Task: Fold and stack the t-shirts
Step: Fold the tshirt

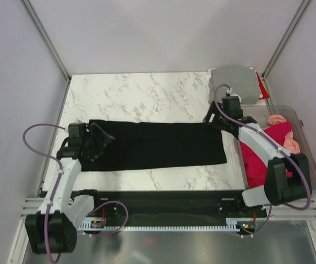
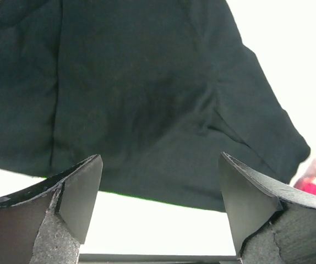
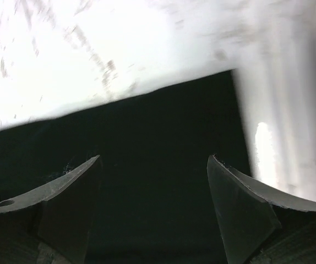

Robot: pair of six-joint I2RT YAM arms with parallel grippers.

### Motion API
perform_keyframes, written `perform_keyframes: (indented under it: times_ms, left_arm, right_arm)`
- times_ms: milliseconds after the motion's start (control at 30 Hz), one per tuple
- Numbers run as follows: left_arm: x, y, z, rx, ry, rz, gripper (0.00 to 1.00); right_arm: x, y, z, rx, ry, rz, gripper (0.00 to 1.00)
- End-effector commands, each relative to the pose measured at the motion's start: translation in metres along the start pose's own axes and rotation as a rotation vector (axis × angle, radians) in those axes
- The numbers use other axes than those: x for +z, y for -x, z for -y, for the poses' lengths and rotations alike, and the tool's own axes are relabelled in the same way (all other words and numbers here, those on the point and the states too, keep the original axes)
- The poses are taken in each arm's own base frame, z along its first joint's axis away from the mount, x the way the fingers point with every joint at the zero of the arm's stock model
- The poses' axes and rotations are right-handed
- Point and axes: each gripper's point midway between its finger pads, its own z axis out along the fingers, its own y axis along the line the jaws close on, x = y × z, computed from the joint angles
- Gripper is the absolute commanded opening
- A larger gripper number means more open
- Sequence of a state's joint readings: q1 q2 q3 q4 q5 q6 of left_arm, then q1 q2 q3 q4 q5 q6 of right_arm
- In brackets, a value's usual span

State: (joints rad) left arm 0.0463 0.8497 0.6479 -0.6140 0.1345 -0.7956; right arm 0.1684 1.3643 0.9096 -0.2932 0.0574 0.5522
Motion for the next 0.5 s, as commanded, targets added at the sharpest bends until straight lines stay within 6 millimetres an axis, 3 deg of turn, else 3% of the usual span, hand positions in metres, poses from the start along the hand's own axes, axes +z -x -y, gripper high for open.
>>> perform_keyframes:
  times_ms: [0,33,100,267,333,433,467]
  left_arm:
    - [0.032,0.008,0.005,0.009,-0.015,-0.004,0.91]
    - [0.04,0.012,0.006,0.007,-0.015,0.0,0.91]
    - [0.061,0.012,0.002,0.001,0.014,-0.027,0.89]
    - [0.097,0.012,-0.008,-0.001,0.085,-0.082,0.89]
    - [0.113,0.012,-0.013,-0.004,0.119,-0.105,0.89]
    - [0.137,0.019,-0.018,-0.034,0.165,-0.087,0.87]
    - [0.144,0.026,-0.016,-0.043,0.168,-0.062,0.87]
  right_arm:
    - [0.023,-0.03,-0.046,-0.122,0.1,-0.101,0.84]
    - [0.029,-0.04,-0.056,-0.152,0.113,-0.125,0.84]
    - [0.049,-0.063,-0.05,-0.176,0.077,-0.184,0.84]
    - [0.073,-0.1,-0.02,-0.197,-0.022,-0.266,0.83]
    - [0.074,-0.11,-0.013,-0.185,-0.04,-0.284,0.82]
    - [0.067,-0.137,0.001,-0.147,-0.096,-0.337,0.82]
    - [0.06,-0.155,0.008,-0.127,-0.111,-0.375,0.82]
